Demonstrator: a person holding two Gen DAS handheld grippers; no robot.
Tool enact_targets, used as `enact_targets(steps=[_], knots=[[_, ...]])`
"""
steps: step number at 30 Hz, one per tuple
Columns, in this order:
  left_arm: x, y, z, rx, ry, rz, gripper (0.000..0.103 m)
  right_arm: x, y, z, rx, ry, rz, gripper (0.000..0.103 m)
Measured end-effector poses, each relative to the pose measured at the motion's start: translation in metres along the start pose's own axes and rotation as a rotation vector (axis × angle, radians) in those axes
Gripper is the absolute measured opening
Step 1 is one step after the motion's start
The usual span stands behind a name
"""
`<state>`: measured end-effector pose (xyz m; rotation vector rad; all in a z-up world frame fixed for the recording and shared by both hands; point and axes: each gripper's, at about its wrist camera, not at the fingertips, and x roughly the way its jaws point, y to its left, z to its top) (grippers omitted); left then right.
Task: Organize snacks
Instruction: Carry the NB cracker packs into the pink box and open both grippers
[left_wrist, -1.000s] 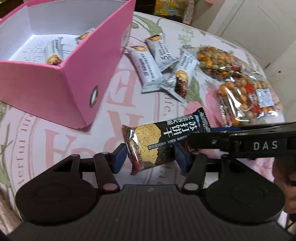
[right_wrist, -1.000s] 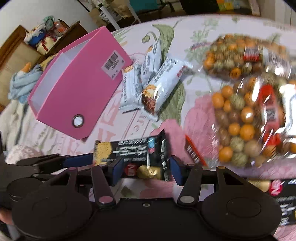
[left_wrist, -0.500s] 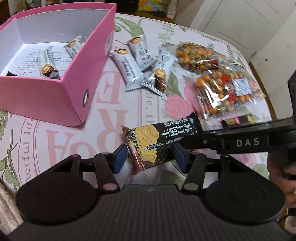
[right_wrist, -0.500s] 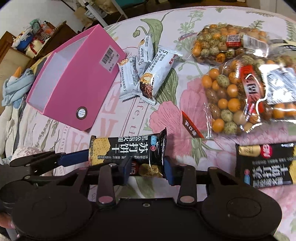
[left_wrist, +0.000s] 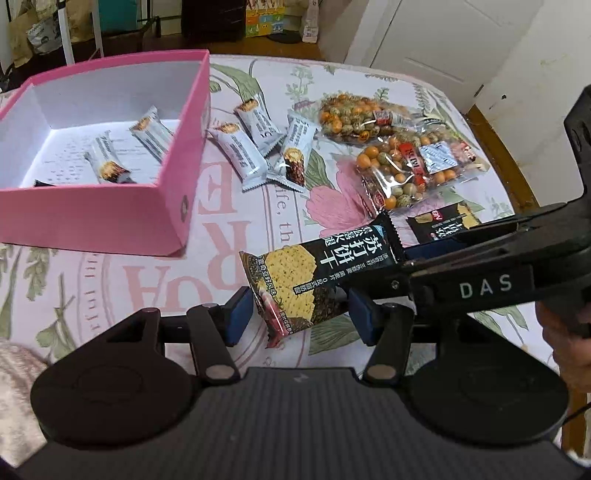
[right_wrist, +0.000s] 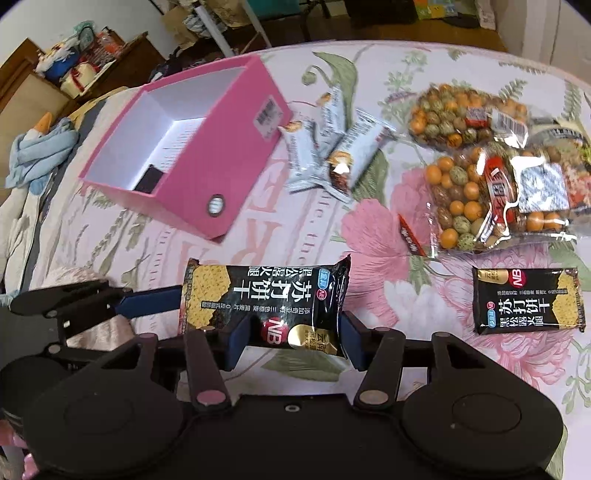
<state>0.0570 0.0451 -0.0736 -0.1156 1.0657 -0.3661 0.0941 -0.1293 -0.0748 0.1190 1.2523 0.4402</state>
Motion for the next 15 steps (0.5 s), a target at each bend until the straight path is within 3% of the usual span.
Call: enact_targets(steps=[11,15], knots=[[-0.068,0.042,-0.005,-0.007,-0.030,-0.011,0.055,-0.030,0.066,0.010,-0.118,-0.035,0.047,0.060],[-0.088,0.065,-0.001,0.021,-0.070,0.012,0.055,-0.032,0.090,0.022,-0.190,-0.063,0.057,0.044]])
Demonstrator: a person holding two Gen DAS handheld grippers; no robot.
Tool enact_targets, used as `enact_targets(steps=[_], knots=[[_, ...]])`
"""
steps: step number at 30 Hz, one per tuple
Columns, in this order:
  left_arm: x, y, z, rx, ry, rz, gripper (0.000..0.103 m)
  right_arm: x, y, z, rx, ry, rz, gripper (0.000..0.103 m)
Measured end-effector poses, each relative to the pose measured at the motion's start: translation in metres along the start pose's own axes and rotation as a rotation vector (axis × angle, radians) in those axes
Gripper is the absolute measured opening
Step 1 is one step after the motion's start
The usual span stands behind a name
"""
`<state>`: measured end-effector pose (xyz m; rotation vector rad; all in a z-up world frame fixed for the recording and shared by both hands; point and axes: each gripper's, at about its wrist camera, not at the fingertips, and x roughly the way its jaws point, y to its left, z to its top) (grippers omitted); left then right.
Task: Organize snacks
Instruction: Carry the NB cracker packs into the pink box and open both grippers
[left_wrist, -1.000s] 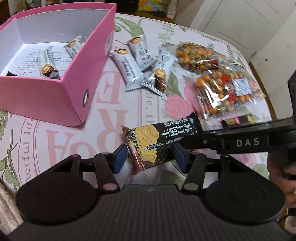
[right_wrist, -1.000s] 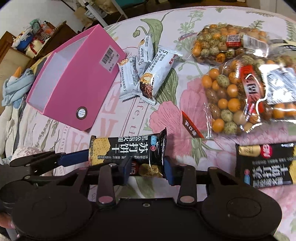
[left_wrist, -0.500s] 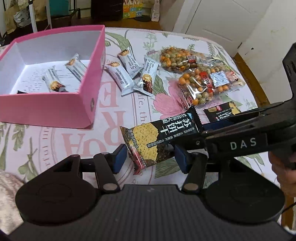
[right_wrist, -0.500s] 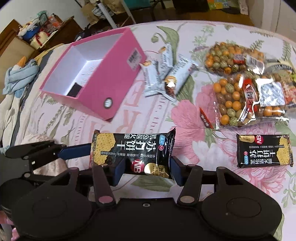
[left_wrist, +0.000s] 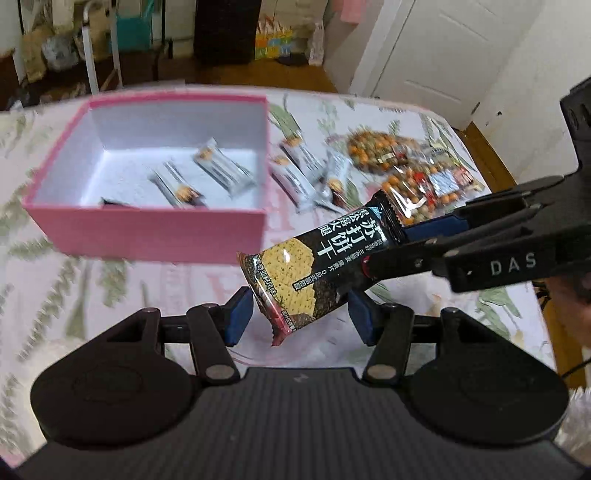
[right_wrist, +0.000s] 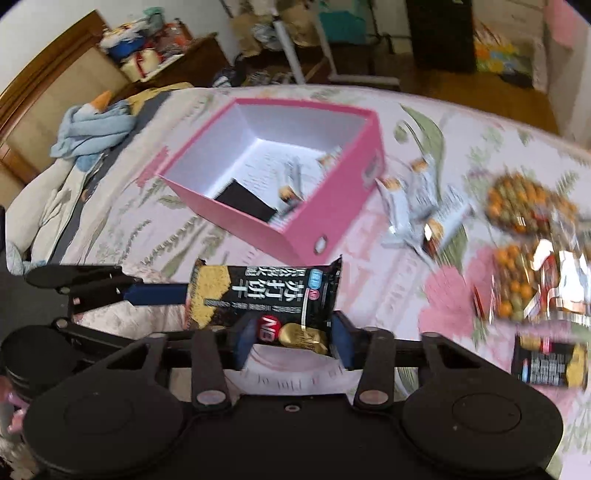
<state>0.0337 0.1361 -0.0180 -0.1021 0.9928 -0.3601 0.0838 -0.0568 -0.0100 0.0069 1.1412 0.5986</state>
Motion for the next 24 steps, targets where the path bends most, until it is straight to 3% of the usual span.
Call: enact_targets(steps=[2,11,16,24], knots=[[-0.006,0.011,0.008,0.011,-0.014,0.022,0.055,0.002,0.004,0.011,-0.010,-0.005,0.023,0.035],[-0.003,0.074,0.064,0.014,-0.098,0.109,0.055,0.045,0.026,0.076,-0.067,-0.008,0.096,0.034],[0.021,0.122,0.100,-0.033,-0.089,0.122,0.055,0.094,0.036,0.110,-0.093,0.023,0.106,0.034],[0.080,0.181,0.127,-0.050,0.004,0.197,0.055,0.181,0.032,0.145,0.014,0.096,0.178,0.034]])
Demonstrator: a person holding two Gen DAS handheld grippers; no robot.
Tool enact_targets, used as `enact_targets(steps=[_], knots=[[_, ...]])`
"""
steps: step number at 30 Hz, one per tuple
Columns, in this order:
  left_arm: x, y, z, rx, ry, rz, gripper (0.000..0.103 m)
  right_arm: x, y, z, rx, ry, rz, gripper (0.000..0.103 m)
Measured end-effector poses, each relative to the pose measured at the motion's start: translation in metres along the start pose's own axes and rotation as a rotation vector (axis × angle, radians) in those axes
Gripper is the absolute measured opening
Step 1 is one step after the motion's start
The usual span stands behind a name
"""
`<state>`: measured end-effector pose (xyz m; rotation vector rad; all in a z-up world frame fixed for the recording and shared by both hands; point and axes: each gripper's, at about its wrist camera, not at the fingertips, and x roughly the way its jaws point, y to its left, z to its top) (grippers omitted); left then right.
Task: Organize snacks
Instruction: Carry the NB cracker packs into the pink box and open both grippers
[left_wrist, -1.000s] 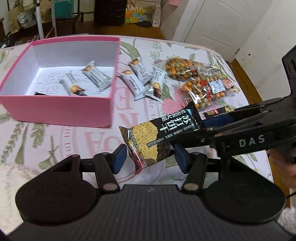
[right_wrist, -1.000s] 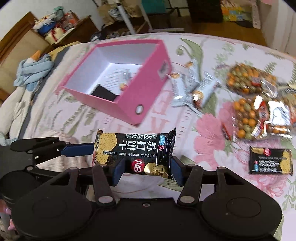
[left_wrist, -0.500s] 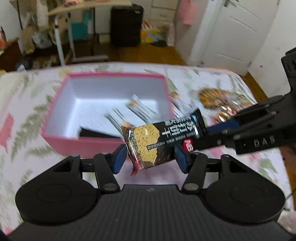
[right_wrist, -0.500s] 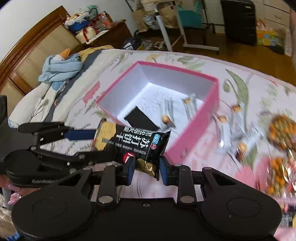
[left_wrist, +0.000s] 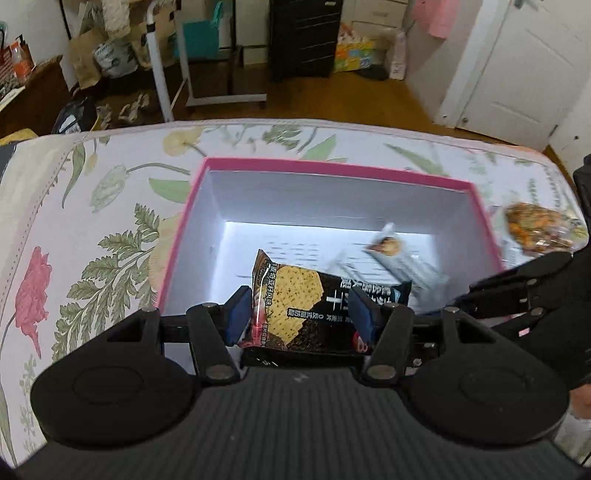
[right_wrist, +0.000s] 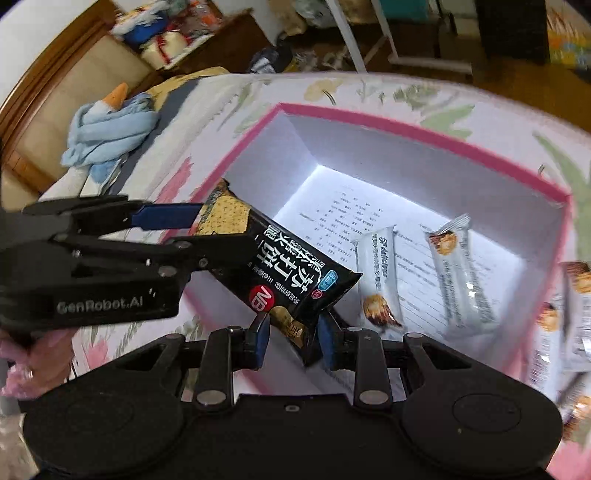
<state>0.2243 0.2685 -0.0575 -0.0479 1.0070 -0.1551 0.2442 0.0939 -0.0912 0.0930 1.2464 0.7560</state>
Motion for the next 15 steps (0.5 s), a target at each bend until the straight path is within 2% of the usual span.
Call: enact_targets(steps=[3,9,15], knots=[[0.023,0.005,0.004,0.014,0.020,0.019,0.055,0.027,-0.014,0.010,0.080,0.051,0.034,0.034],[0.060,0.010,0.006,-0.011,0.105,0.002,0.054,0.057,-0.021,0.016,0.122,0.127,-0.051,0.035],[0.072,0.007,0.011,-0.072,0.119,-0.028,0.054,0.054,-0.018,0.024,0.042,0.074,-0.214,0.037]])
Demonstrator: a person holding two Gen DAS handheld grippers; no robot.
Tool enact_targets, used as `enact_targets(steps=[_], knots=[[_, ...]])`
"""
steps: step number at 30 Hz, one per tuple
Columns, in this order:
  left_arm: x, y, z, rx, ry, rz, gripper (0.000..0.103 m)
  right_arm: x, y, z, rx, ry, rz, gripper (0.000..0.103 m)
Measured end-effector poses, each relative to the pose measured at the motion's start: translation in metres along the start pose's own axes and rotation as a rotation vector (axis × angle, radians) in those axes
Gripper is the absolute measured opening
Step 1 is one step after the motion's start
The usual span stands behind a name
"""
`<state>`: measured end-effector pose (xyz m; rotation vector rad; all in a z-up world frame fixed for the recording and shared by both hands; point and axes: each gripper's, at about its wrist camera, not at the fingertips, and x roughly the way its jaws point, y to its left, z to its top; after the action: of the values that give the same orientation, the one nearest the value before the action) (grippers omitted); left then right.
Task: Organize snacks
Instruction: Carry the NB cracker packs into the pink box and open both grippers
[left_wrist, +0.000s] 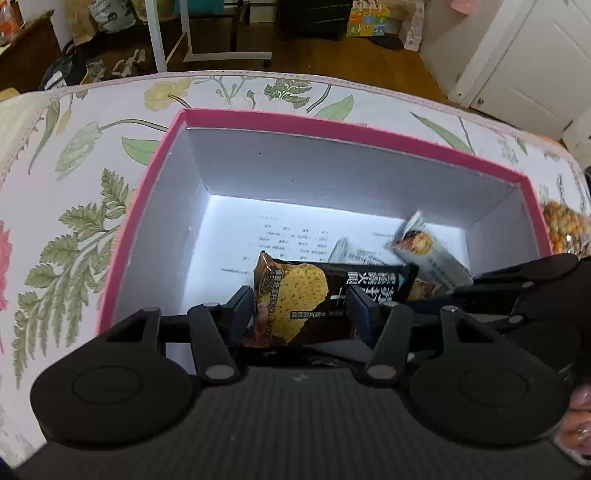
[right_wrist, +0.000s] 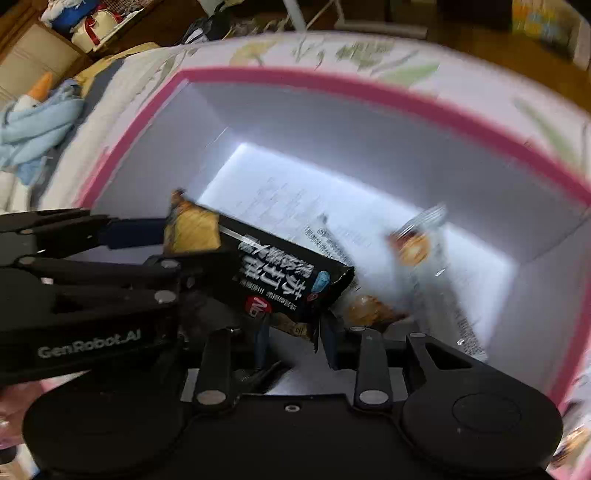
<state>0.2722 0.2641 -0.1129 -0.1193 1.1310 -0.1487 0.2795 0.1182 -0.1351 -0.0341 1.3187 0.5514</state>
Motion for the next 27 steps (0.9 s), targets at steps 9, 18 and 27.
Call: enact_targets(steps=[9,18,27], knots=[[-0.020,-0.011,-0.009,0.096,-0.070,0.103,0.062,-0.040,-0.005,-0.018,0.003,-0.066,0.088,0.052],[-0.098,-0.037,-0.028,0.105,-0.116,0.024,0.063,-0.137,-0.010,-0.068,-0.057,-0.186,0.096,0.054],[-0.179,-0.102,-0.058,0.220,-0.165,-0.058,0.072,-0.230,-0.043,-0.135,-0.105,-0.269,0.011,0.055]])
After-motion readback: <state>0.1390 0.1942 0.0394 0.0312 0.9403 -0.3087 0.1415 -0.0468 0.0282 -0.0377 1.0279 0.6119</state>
